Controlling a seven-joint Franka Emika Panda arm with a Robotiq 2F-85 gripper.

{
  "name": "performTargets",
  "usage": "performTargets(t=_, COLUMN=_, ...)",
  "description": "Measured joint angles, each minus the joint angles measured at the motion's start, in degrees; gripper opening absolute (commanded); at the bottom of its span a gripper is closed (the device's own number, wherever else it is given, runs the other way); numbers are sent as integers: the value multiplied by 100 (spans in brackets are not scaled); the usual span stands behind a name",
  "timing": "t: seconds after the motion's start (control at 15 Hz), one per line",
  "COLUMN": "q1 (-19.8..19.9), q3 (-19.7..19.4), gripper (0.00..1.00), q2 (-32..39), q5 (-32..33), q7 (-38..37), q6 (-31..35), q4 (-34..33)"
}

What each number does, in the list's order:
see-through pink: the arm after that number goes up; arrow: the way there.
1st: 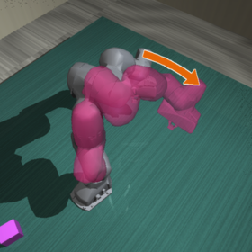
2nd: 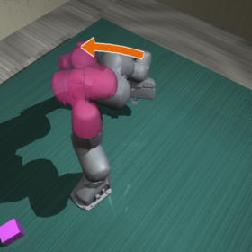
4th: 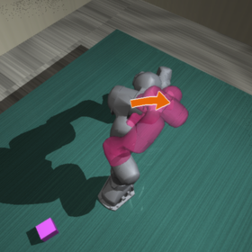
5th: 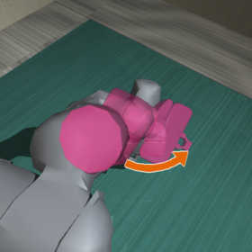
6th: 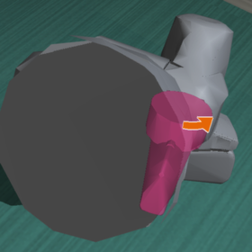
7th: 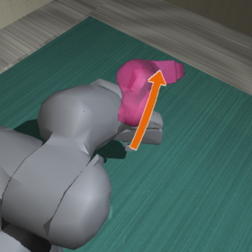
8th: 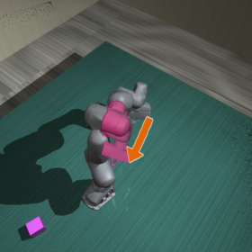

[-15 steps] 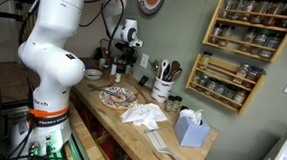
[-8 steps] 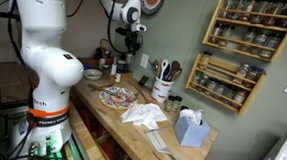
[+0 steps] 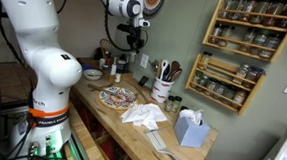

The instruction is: Place the gray spice bottle on the top shelf of the bottom spice rack

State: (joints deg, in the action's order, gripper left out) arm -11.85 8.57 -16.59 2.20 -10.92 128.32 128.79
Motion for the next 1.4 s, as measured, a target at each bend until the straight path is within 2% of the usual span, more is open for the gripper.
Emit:
performTargets(t=0.33, q1=179, q3=-28, gripper=30, q2=-5, q5=7, q7=0, q6=3, q4=-24)
performTargets(t=0.6, q1=586, q3=-348, gripper=30, q2=-210, q5=17, q7=205, q6=3, q4=-106)
performTargets(t=1.07, q1=1181, q3=-897, gripper=30, q2=-707, q5=262, q7=1019, q6=1, q4=-124)
performTargets(t=1.4, q1=1360, q3=-1264, gripper=30, q2=-907, q5=352, q7=1799, q6=-1, q4=-125)
